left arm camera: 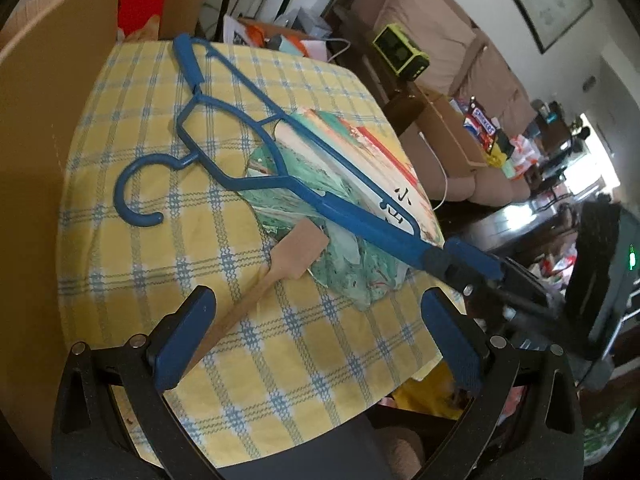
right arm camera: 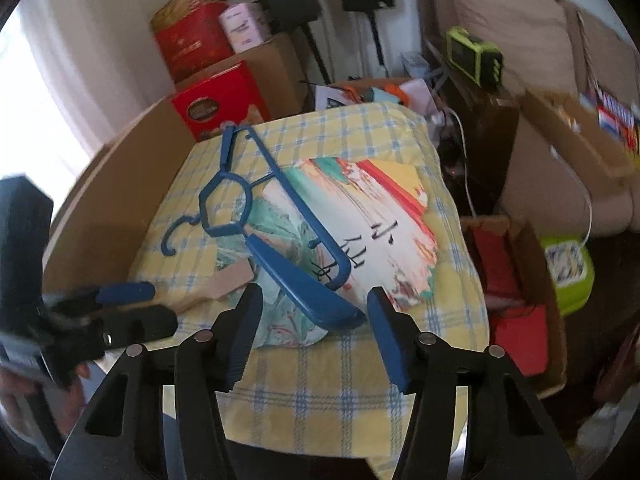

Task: Organize objects
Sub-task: 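Lower the left gripper onto the blue hanger's hook end, then close the left gripper on the blue hanger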

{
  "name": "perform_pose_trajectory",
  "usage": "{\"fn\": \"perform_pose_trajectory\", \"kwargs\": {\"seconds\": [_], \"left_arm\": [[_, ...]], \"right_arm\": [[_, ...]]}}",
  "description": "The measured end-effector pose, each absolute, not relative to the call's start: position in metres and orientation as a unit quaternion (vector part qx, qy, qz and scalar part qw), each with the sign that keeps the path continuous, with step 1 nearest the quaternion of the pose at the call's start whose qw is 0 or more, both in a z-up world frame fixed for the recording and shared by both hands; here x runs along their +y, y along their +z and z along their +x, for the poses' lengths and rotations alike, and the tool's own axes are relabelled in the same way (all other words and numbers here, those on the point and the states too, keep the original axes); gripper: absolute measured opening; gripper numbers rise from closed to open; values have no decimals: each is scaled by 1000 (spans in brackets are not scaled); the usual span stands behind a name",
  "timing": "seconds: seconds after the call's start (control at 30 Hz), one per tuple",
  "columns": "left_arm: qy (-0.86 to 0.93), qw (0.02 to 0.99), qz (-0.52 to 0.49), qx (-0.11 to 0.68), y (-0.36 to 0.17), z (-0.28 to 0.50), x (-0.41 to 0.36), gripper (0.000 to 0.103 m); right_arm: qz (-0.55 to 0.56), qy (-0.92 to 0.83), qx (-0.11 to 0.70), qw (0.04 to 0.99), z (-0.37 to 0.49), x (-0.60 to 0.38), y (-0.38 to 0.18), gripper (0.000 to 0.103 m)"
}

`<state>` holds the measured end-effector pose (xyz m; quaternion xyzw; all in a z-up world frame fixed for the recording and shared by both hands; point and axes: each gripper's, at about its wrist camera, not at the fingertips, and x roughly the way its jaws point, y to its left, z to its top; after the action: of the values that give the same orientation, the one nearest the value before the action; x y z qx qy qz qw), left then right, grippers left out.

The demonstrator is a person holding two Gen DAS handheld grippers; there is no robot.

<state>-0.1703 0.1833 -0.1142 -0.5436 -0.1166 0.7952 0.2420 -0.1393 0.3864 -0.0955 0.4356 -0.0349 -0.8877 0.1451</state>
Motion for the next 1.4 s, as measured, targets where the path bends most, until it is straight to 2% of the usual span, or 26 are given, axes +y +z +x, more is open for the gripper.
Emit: {"fn": "perform_pose_trajectory", "kwargs": {"seconds": [0.03,0.1,0.17,0.27,0.4,0.47,0.57,0.73,0.9,0.97,1.03,1.07,1.13,1.27,1.4], "left_arm": [[793,242,-546,-120,-115,-173,184,102],[789,242,-550,-127,-118,-178,185,102],[783,244,-556,-135,-121,-183,185,102],[772,245,-567,-148,-127,-190,187,102],[766,239,-578,-151,-135,-195,190,101],[763,237,-581,-152,-138,-197,191,101],[764,236,-581,-152,-138,-197,193,101],[758,239,-584,-166,-138,-200,192,101],[748,242,-588,-192,-140,-204,188,100],[743,245,-588,-204,-139,-205,186,92],[743,247,-584,-212,-138,-205,183,74],[747,246,-582,-208,-136,-205,183,69],[756,244,-574,-200,-132,-204,183,50],[771,233,-563,-185,-124,-201,181,35],[777,236,-551,-190,-119,-197,178,36]], "right_arm": [[434,-889,-20,144,-140,383,-97,47],[436,-888,4,144,-140,377,-102,28],[445,-882,2,155,-141,376,-107,23],[451,-877,-9,168,-139,375,-111,24],[456,-871,-22,180,-139,373,-115,36],[459,-870,-20,178,-141,370,-117,38],[466,-866,-7,180,-140,360,-121,38],[460,-867,0,190,-136,347,-120,30],[449,-867,-25,215,-127,336,-112,26],[446,-866,-34,223,-125,333,-109,24],[441,-866,-35,232,-122,328,-105,24],[440,-866,-33,236,-120,324,-103,23],[440,-866,-25,239,-118,318,-101,22],[431,-869,-25,241,-117,313,-98,21],[426,-870,-23,245,-117,312,-92,21]]}}
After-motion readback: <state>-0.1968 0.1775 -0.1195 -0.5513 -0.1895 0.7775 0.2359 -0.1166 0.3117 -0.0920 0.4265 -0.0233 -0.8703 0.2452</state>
